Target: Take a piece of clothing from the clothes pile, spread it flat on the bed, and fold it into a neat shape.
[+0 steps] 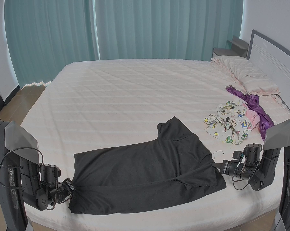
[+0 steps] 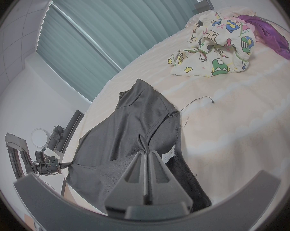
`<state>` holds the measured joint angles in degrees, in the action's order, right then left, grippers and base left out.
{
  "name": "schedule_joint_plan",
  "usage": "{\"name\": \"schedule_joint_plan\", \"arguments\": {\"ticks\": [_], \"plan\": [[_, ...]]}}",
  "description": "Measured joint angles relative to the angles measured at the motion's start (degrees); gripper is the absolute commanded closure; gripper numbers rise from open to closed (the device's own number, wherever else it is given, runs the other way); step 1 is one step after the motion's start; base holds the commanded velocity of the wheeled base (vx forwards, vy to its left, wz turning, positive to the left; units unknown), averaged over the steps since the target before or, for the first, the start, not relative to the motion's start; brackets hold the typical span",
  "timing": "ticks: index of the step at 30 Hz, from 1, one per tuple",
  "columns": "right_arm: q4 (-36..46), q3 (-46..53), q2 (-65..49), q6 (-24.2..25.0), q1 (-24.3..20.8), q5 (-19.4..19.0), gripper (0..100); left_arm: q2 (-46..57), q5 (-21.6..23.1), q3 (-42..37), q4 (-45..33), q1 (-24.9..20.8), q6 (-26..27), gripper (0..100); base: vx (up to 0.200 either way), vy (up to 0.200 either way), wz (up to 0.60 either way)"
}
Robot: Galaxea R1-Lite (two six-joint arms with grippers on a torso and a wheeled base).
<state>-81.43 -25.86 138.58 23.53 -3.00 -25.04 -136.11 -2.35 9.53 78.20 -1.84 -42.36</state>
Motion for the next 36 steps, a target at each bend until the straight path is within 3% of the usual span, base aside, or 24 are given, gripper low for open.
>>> {"name": "schedule_joint_plan", "arguments": {"ticks": [13, 14, 15, 16, 28, 36], "plan": [[-0.6, -1.38, 2.18, 0.12, 0.13, 0.41, 100, -0.63, -2.57, 0.63, 0.0, -0.94, 0.05, 100, 0.0, 0.0, 0.0], [-0.65, -1.43, 2.22, 0.11, 0.09, 0.41, 100, -0.68, -2.6, 0.68, 0.0, -1.05, 0.02, 0, 0.0, 0.0, 0.0], [-0.62, -1.43, 2.29, 0.09, 0.09, 0.46, 100, -0.72, -2.62, 0.72, 0.0, -1.07, 0.02, 0, 0.0, 0.0, 0.0], [-0.6, -1.43, 2.35, 0.09, 0.02, 0.52, 0, -0.79, -2.65, 0.77, 0.0, -1.13, 0.02, 0, 0.0, 0.0, 0.0], [-0.65, -0.9, 3.07, 1.07, 0.28, 0.49, 0, -0.48, -0.66, -0.8, 3.55, -0.44, -0.28, 0, 0.0, 0.0, 0.0], [-0.84, 0.23, 1.17, 10.96, 1.11, 0.38, 0, 0.77, 8.78, -6.62, 10.73, 2.5, 0.2, 0, 0.0, 0.0, 0.0]]}}
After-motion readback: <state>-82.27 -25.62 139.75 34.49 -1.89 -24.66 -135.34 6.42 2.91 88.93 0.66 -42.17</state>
